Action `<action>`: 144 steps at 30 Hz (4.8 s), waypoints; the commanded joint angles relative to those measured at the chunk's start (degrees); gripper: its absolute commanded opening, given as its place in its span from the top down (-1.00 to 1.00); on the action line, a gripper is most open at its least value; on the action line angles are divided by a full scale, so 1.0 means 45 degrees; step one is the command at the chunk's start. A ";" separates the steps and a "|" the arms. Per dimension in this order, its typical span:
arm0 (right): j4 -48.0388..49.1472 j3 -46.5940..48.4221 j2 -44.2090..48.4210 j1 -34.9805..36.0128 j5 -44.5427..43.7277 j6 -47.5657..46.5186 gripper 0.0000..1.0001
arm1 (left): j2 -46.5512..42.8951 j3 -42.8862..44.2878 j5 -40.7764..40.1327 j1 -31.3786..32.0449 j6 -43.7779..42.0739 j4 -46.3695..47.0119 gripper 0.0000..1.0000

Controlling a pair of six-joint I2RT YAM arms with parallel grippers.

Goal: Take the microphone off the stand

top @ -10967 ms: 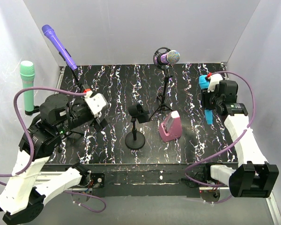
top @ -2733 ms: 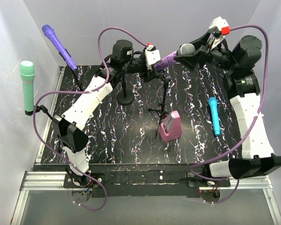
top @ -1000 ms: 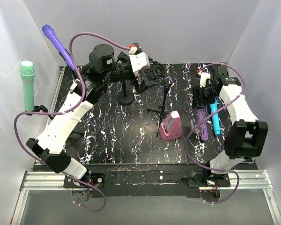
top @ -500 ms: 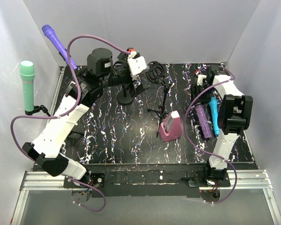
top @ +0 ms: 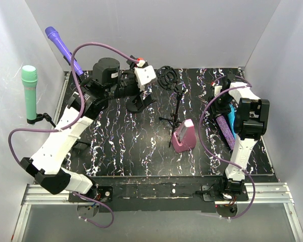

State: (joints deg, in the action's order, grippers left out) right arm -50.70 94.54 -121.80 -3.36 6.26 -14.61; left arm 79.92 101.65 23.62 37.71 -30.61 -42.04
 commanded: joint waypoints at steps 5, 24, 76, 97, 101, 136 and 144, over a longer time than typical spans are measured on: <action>0.0055 0.0279 0.0718 -0.0036 0.0464 -0.0191 -0.25 | -0.0221 -0.0381 0.0709 0.0037 0.1138 0.0182 -0.95; -0.1252 0.1413 0.5068 -0.0094 0.5316 -0.1357 -0.36 | -0.1879 -0.2075 -0.0091 -0.0002 0.2076 0.0416 -0.96; 0.7146 0.0200 0.6970 0.7795 0.9251 0.3128 0.97 | -0.4925 -0.9243 0.0708 -0.0822 -0.0031 0.4417 -0.29; 0.6813 -0.2337 0.8120 0.7484 1.1187 0.1333 0.97 | -0.3445 -1.2333 0.2915 -0.1173 0.0571 0.7641 -0.22; 0.6794 -0.2571 0.8296 0.7367 1.1206 0.1196 0.97 | -0.2937 -1.2587 0.3014 -0.1291 0.0864 0.8480 -0.03; 0.7497 -0.3802 0.9038 0.7327 0.9859 0.1958 0.97 | -0.1666 -1.2100 0.3307 -0.1252 0.3402 0.9265 0.86; 0.6970 -0.4270 1.0112 0.7327 1.0189 0.0378 0.97 | -0.0536 -0.9798 0.4572 -0.1875 0.8567 0.7138 1.00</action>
State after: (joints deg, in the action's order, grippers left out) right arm -14.87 77.34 -79.40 29.63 51.48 -7.66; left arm 75.00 49.95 39.51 31.81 -8.32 -6.66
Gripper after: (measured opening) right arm 0.448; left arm 0.177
